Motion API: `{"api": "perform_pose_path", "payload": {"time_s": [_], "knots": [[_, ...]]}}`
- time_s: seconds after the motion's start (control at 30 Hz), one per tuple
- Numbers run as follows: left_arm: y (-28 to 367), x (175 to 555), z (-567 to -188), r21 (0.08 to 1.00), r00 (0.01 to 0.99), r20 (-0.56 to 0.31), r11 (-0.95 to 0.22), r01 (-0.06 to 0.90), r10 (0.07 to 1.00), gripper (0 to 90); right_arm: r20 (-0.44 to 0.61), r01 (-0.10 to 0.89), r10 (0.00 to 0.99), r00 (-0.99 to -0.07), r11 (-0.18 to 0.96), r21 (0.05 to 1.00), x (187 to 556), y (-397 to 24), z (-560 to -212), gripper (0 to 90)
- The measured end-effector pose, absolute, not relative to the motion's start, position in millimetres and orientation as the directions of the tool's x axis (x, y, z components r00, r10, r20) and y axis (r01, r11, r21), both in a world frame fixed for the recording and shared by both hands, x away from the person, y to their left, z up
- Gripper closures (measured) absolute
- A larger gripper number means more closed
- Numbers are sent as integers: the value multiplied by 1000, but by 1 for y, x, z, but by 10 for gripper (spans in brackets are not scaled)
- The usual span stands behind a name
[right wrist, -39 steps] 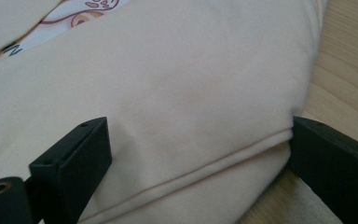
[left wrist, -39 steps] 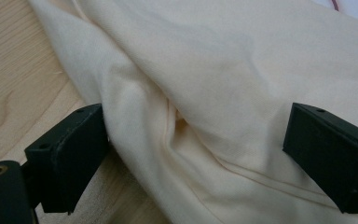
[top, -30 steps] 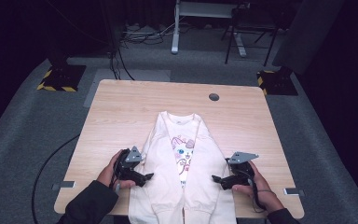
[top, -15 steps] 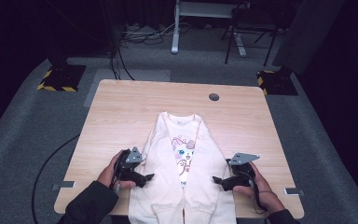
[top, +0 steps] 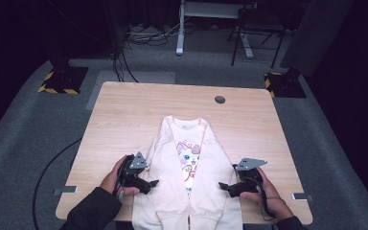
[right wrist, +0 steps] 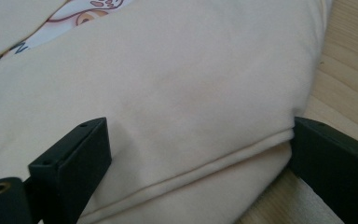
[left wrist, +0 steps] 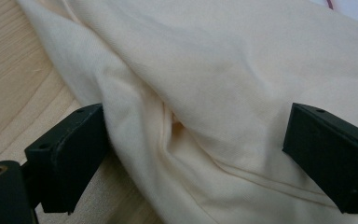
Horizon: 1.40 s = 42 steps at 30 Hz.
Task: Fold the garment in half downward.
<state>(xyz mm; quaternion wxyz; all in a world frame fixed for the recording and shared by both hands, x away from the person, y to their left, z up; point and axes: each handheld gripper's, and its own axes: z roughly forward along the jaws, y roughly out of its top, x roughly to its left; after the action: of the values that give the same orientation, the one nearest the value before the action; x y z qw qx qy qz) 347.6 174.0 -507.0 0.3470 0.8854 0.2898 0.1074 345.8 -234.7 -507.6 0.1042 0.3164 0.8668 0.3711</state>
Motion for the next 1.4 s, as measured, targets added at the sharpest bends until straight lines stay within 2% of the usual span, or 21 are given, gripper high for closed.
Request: {"api": "perform_pose_path", "payload": {"time_s": [0.1,0.17,0.23,0.43,0.67,0.77,1.03,1.4], "knots": [[175,351,-506,674,815,-34,-589,446,578,60,61,471,606,-793,547,692,349,-234,-506,38],[179,356,-503,693,810,-90,-548,469,579,60,59,467,597,-800,558,686,353,-236,-501,44],[183,362,-497,709,800,-124,-512,485,586,60,104,475,598,-795,506,720,358,-239,-492,50],[183,388,-483,699,785,-87,-524,486,613,54,51,453,618,-785,515,728,389,-234,-470,49],[173,418,-485,665,771,-58,-552,504,634,52,40,487,638,-769,543,684,433,-216,-477,53],[172,428,-489,656,764,-78,-544,522,640,52,30,495,647,-762,552,671,446,-212,-481,56],[168,446,-492,650,743,-98,-522,552,663,58,52,524,651,-757,558,644,465,-198,-489,56],[150,457,-499,621,724,-21,-559,550,690,65,13,529,669,-743,574,625,475,-182,-499,60]]}}
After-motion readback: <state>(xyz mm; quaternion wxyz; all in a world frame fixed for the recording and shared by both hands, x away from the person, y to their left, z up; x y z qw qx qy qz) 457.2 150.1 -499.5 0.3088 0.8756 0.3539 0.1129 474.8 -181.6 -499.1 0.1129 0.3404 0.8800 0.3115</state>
